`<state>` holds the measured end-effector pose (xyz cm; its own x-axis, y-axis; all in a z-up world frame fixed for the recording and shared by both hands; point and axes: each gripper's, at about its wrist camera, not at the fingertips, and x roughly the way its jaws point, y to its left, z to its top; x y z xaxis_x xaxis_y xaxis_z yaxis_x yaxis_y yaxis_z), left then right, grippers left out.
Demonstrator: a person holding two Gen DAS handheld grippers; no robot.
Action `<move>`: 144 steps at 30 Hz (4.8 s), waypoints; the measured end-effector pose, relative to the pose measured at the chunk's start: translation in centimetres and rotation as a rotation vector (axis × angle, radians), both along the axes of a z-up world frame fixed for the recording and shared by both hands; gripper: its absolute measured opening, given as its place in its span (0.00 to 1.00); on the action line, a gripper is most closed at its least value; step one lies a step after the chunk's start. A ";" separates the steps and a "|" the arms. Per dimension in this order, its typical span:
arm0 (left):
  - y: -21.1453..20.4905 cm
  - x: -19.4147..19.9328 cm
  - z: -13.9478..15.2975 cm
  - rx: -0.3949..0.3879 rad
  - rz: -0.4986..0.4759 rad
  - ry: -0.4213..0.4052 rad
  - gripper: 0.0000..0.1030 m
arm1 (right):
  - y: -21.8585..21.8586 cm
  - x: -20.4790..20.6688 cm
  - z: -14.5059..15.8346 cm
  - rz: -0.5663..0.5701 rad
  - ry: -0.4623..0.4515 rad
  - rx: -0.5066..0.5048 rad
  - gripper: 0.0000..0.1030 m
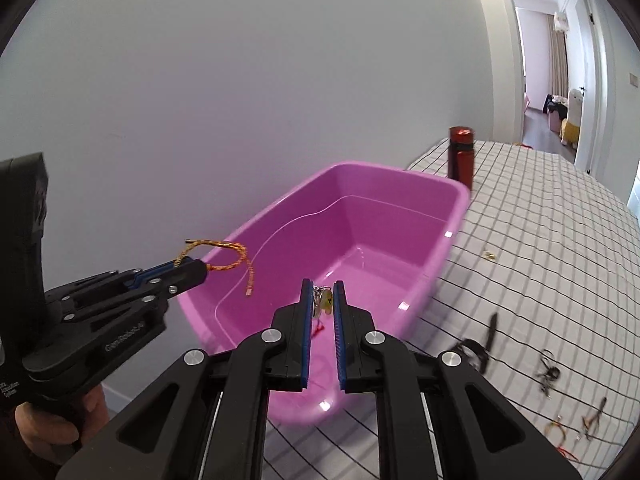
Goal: Organize jewelry
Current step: 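Carry the braided bracelet and flower charm over the pink tub with both tools, then open both tools to drop the items into the pink tub, then move both tools back over the red-string bracelet and brown cord keychain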
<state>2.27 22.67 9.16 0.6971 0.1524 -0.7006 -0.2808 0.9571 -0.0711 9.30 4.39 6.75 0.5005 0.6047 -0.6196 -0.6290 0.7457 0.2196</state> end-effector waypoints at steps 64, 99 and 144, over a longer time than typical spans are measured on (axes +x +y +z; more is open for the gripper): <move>-2.4 -0.6 -2.0 -0.038 -0.037 0.122 0.93 | -5.7 -2.8 -2.0 -0.184 0.125 -0.012 0.62; -25.9 -2.8 -9.4 -0.030 -0.199 0.209 0.93 | -33.8 -7.7 -9.4 -0.454 0.186 -0.072 0.63; -39.1 7.2 -24.5 0.034 -0.079 0.195 0.92 | -39.4 8.4 -24.4 -0.220 0.126 -0.184 0.62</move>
<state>9.50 -16.45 -15.36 0.5594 0.1286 -0.8189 -0.2104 0.9776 0.0098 17.67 -34.97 -17.65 0.5194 0.3624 -0.7739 -0.4242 0.8955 0.1347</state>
